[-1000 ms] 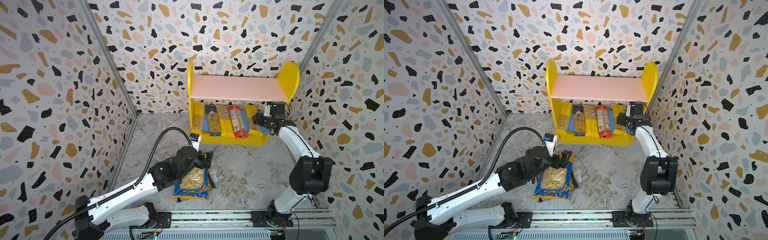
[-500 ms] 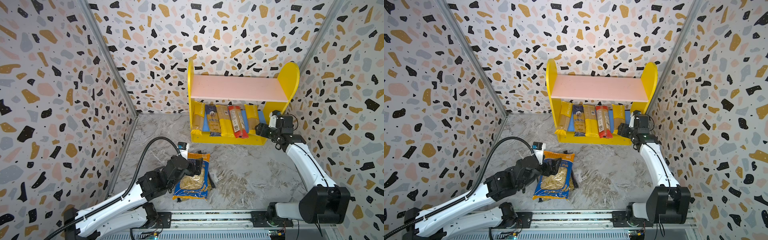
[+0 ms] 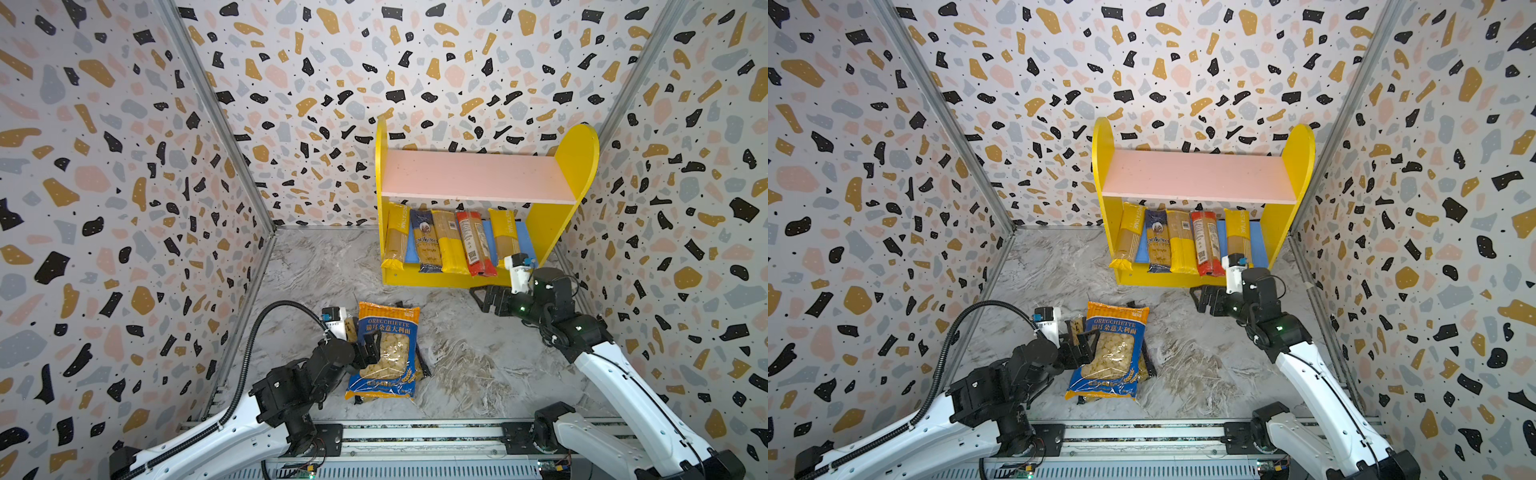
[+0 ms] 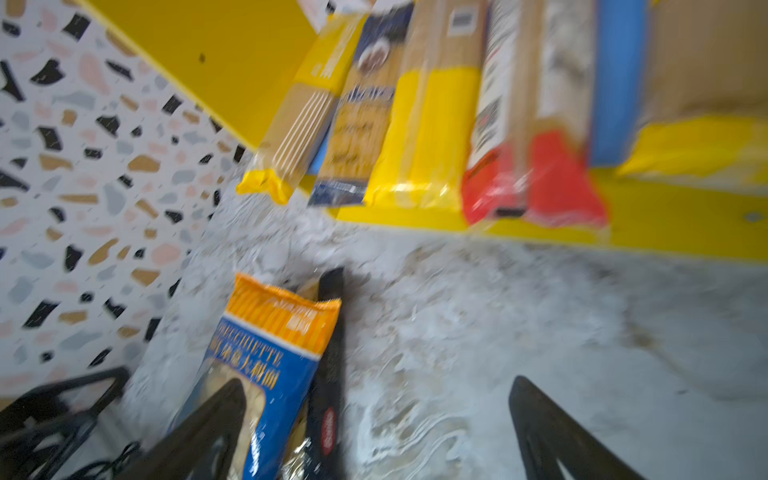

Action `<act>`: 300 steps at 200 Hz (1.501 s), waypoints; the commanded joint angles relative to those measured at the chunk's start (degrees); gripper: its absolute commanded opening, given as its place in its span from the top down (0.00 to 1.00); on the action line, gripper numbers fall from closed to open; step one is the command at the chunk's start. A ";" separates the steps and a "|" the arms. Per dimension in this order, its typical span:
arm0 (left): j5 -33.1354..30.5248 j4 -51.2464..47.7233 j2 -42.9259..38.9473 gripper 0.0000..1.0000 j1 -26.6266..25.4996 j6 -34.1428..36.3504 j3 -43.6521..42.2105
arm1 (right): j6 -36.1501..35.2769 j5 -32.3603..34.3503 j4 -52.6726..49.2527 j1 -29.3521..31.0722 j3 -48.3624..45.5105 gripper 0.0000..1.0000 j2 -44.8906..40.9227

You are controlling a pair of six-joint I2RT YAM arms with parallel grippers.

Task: Place and organize the pasta boxes and bags onto the shelf
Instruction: 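Open the right gripper and withdraw it from the shelf, then lower the left gripper onto the orecchiette bag while the right gripper moves toward it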

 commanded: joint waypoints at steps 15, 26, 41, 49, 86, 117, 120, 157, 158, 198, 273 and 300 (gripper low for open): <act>-0.70 -2.78 -1.03 0.02 0.19 -7.65 -3.49 | 9.41 -7.42 12.26 8.35 -10.51 0.01 -0.36; 0.24 -3.08 -1.01 0.03 0.25 -8.66 -4.64 | 10.57 -7.87 15.45 11.23 -12.76 0.01 0.80; 1.97 -2.45 -1.09 0.06 0.25 -9.80 -6.43 | 11.64 -8.41 19.54 14.31 -14.77 0.01 2.72; 3.01 -1.67 -1.24 0.09 0.26 -10.23 -7.23 | 11.85 -8.56 21.02 15.35 -15.23 0.01 3.94; 5.33 1.40 -1.94 0.17 0.26 -11.49 -10.39 | 12.11 -13.34 28.91 15.95 -15.91 0.01 10.98; 7.04 4.87 -0.47 0.25 0.26 -11.16 -11.45 | 12.57 -17.30 36.06 15.95 -15.57 0.01 18.19; 7.15 5.14 -0.14 0.26 0.22 -11.10 -11.52 | 12.80 -17.75 36.75 15.92 -15.50 0.01 18.97; 8.90 9.16 4.11 0.37 0.23 -9.92 -10.80 | 15.50 -22.31 45.36 16.03 -15.39 0.01 26.92; 8.92 9.19 4.25 0.37 0.16 -9.89 -10.77 | 15.52 -22.40 45.55 15.99 -15.39 0.01 27.15; 9.37 11.52 7.75 0.43 0.21 -8.31 -9.37 | 16.96 -24.33 50.55 15.93 -14.95 0.01 32.16; 10.90 16.66 11.69 0.43 0.11 -7.32 -9.80 | 20.79 -28.08 59.53 15.95 -13.38 0.01 40.68; 10.87 17.56 10.96 0.43 0.13 -7.58 -11.68 | 22.88 -28.82 63.83 16.09 -12.60 0.01 44.66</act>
